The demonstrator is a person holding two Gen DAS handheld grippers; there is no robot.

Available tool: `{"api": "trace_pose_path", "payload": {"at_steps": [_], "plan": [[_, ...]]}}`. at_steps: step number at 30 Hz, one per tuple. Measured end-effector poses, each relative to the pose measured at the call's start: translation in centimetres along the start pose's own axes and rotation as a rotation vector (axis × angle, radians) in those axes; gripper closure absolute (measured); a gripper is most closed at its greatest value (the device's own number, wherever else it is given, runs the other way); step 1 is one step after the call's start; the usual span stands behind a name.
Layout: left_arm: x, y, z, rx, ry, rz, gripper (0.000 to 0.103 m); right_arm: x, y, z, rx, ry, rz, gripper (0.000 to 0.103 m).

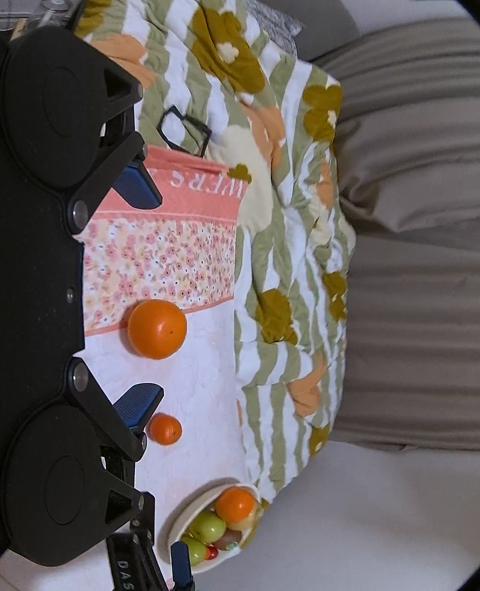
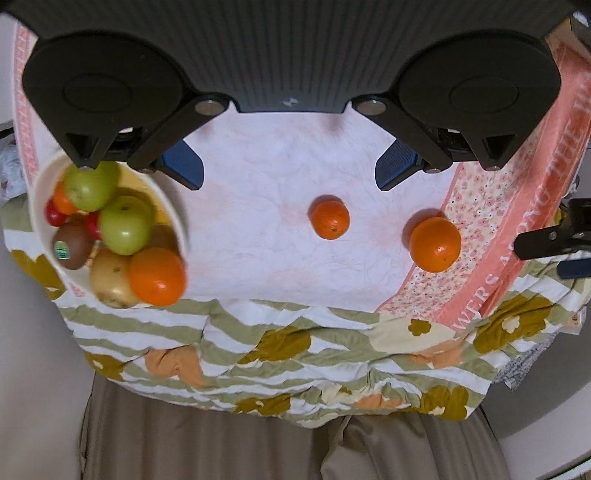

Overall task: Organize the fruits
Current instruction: 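Withdraw both tools from the bowl back over the two remaining oranges, then grasp the large orange with the left tool while the right tool grasps the small tangerine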

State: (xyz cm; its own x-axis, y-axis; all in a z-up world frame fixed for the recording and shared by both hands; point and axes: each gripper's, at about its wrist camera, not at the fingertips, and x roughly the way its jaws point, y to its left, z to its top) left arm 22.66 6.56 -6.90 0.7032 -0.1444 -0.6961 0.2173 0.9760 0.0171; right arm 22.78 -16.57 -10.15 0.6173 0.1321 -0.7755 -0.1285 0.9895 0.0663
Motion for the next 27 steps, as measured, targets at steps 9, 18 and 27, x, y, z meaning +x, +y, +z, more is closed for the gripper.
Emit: {"api": "trace_pose_path", "payload": {"at_steps": [9,18,27], "plan": [[6.3,-1.3,0.3,0.126,0.093,-0.043,0.003,5.2,0.9,1.5,-0.094,0.035,-0.011,0.0],[10.2,-2.6,0.4,0.165,0.161,-0.058,0.018,8.0,1.4,2.2,-0.138,0.088,0.054,0.007],[11.2,-3.0,0.3,0.176,0.188,-0.078,0.039,9.1,1.9,2.4,-0.166,0.111,0.086,0.025]]}}
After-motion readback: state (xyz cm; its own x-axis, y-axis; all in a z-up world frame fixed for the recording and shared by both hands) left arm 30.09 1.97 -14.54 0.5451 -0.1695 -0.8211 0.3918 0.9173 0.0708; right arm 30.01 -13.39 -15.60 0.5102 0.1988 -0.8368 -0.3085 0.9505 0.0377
